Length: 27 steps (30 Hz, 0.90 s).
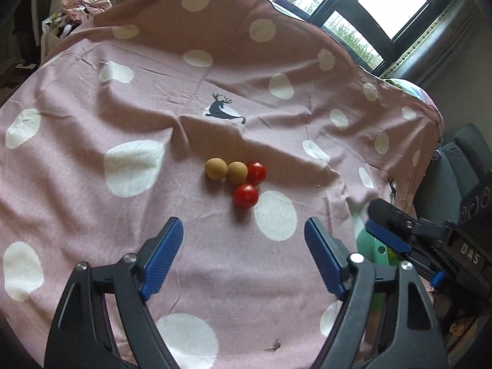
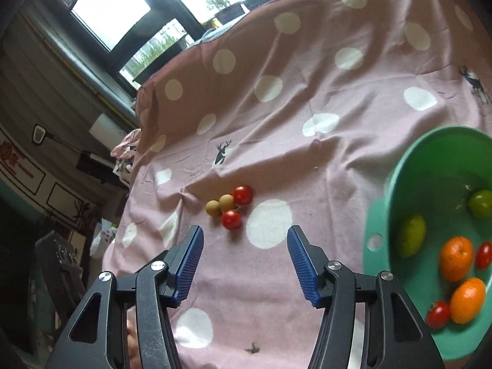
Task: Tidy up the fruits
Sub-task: 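Withdraw both grippers from the bowl toward the remaining tomatoes, then close the right gripper on a red tomato while the left gripper grasps another tomato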
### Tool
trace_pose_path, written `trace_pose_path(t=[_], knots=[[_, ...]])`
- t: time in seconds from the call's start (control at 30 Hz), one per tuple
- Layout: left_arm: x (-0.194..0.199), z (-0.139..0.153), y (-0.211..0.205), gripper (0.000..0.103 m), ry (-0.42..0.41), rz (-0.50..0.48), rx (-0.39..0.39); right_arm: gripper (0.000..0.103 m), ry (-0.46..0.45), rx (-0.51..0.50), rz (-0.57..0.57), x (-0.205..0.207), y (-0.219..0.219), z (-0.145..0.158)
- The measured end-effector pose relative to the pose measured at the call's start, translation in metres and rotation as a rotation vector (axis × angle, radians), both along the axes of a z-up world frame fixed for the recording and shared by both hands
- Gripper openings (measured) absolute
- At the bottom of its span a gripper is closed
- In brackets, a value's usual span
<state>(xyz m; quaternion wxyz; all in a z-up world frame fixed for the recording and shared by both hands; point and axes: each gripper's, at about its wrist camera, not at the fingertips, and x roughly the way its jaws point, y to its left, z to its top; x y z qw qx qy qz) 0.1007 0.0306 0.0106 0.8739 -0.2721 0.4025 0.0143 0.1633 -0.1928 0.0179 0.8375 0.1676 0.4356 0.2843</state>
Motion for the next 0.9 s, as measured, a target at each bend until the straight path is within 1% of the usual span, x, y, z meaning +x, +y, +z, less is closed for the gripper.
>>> trace_pose_path(t=[0.03, 0.1, 0.2, 0.3, 0.47, 0.53, 0.63, 0.73, 0.8, 0.9], knots=[[0.009, -0.001, -0.001, 0.074, 0.007, -0.011, -0.001, 0.053, 0.025, -0.003, 0.000, 0.011, 0.008, -0.001], [0.024, -0.007, -0.001, 0.060, 0.040, -0.014, 0.016, 0.044, 0.081, -0.010, 0.016, 0.031, 0.026, -0.006], [0.040, -0.020, 0.001, 0.054, 0.069, -0.028, -0.017, 0.042, 0.157, 0.011, 0.065, 0.054, 0.050, -0.018], [0.048, -0.029, 0.003, 0.053, 0.087, -0.023, -0.021, 0.042, 0.202, -0.008, 0.089, 0.070, 0.071, -0.030], [0.055, -0.037, 0.002, 0.053, 0.085, -0.042, -0.021, 0.040, 0.211, -0.079, 0.091, 0.083, 0.091, -0.046], [0.059, -0.042, 0.002, 0.050, 0.091, -0.054, -0.028, 0.038, 0.202, -0.119, 0.086, 0.088, 0.094, -0.049], [0.063, -0.048, 0.002, 0.047, 0.109, -0.059, -0.039, 0.038, 0.203, -0.151, 0.088, 0.094, 0.097, -0.054], [0.065, -0.051, 0.002, 0.043, 0.107, -0.070, -0.056, 0.038, 0.208, -0.169, 0.099, 0.098, 0.100, -0.060], [0.066, -0.053, 0.001, 0.034, 0.115, -0.073, -0.055, 0.038, 0.218, -0.181, 0.102, 0.100, 0.101, -0.065], [0.068, -0.058, 0.001, 0.029, 0.121, -0.076, -0.046, 0.036, 0.213, -0.171, 0.099, 0.101, 0.099, -0.066]])
